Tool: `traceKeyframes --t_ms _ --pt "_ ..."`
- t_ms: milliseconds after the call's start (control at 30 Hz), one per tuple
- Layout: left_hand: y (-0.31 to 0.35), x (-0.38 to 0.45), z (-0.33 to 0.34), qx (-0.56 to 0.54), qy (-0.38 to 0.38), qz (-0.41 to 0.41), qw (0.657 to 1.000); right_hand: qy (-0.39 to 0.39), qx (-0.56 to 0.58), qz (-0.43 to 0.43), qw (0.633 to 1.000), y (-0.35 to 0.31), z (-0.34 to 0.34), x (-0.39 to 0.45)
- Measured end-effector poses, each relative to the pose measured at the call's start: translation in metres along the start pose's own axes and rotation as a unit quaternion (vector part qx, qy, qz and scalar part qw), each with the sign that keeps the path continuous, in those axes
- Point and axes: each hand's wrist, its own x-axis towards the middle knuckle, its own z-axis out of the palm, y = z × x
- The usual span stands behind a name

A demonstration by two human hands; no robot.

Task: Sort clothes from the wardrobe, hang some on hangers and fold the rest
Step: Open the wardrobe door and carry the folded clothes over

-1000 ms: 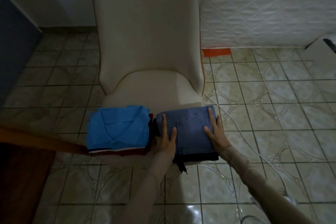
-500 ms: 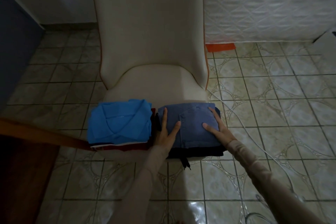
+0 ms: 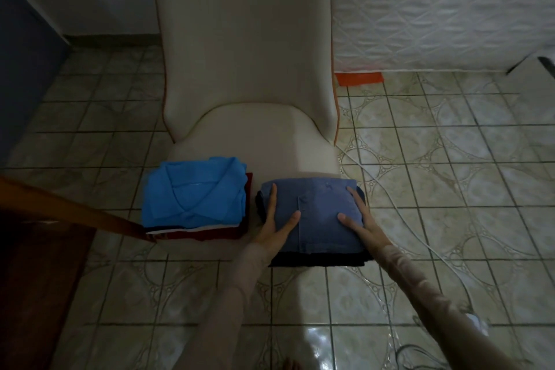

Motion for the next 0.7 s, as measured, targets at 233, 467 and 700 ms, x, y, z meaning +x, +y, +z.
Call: traceKeyframes --t_ms 233,467,700 --pt "-0.001 0.001 -0.005 -0.045 -0.004 -0.019 0.999 0.002 0.01 0.008 1.0 -0.012 -0.001 0.002" --pt "0.013 -0.013 -0.008 -0.081 -0.01 -0.04 0.996 0.008 0.07 -0.002 0.998 -0.029 -0.007 -0.015" --pt "0.073 -0.037 -0.003 -0.1 -0.017 0.008 0.995 0.042 0.063 -0.036 0.996 -0.076 -0.039 -0.046"
